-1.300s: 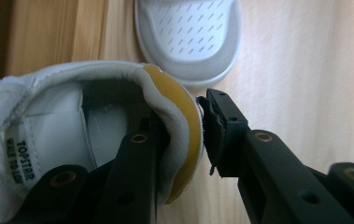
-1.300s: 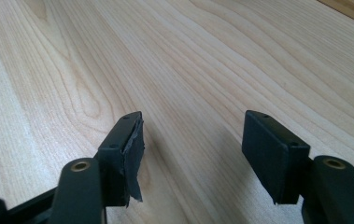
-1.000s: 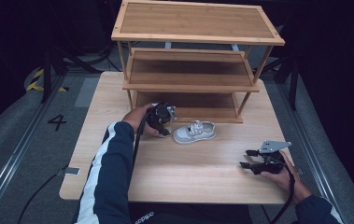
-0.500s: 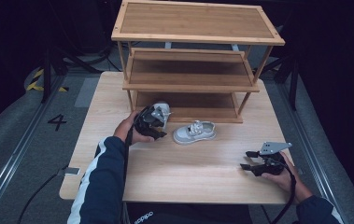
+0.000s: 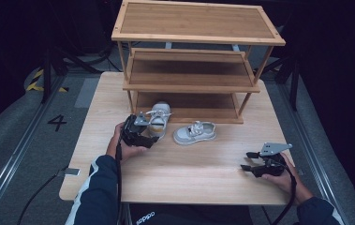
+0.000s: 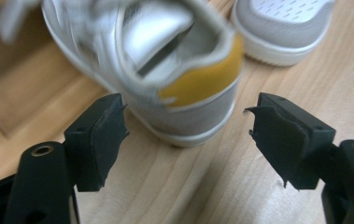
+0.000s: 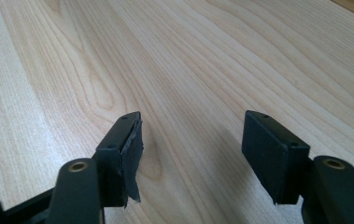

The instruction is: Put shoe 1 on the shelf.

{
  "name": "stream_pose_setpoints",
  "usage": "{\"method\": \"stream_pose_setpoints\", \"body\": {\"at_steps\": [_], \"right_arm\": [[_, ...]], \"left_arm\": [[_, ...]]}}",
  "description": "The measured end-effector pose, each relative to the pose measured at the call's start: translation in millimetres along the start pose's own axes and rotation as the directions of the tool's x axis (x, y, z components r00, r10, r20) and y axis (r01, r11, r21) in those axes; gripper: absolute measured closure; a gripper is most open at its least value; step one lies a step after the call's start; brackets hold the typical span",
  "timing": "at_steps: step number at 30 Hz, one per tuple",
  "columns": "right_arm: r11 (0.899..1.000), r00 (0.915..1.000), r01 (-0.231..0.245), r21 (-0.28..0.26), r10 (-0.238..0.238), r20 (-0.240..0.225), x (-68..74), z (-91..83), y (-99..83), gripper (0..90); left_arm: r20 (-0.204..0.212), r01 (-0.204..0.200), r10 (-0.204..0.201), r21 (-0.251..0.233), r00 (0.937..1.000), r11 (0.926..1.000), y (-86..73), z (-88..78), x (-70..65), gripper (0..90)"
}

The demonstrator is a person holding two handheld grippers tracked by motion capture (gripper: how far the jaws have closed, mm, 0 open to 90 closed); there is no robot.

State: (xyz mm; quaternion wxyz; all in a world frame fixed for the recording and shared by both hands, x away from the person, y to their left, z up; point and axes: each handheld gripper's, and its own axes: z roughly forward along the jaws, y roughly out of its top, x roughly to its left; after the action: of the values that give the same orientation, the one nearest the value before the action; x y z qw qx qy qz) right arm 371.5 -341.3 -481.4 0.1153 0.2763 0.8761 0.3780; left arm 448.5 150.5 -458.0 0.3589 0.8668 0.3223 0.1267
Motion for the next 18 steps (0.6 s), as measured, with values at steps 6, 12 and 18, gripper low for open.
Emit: {"method": "stream_pose_setpoints", "body": {"at_steps": [6, 12, 18], "right_arm": [[1.000, 1.0000, -0.001, -0.004, 0.001, 0.002, -0.1, 0.2, -0.4, 38.8], [1.000, 1.0000, -0.001, -0.010, 0.001, 0.003, -0.1, 0.0, -1.3, 38.9], [1.000, 1.0000, 0.002, -0.008, -0.002, 0.003, -0.6, -0.7, -1.5, 39.0]], "left_arm": [[-0.004, 0.030, -0.030, -0.019, 0.9995, 0.9994, -1.7, 15.2, 3.0, 25.3], [-0.035, 0.068, -0.070, -0.059, 0.9969, 0.9959, 4.0, 24.6, 3.6, 17.0], [-0.030, 0.103, -0.107, -0.096, 0.9939, 0.9900, 22.2, 30.9, 5.6, 18.6]]}}
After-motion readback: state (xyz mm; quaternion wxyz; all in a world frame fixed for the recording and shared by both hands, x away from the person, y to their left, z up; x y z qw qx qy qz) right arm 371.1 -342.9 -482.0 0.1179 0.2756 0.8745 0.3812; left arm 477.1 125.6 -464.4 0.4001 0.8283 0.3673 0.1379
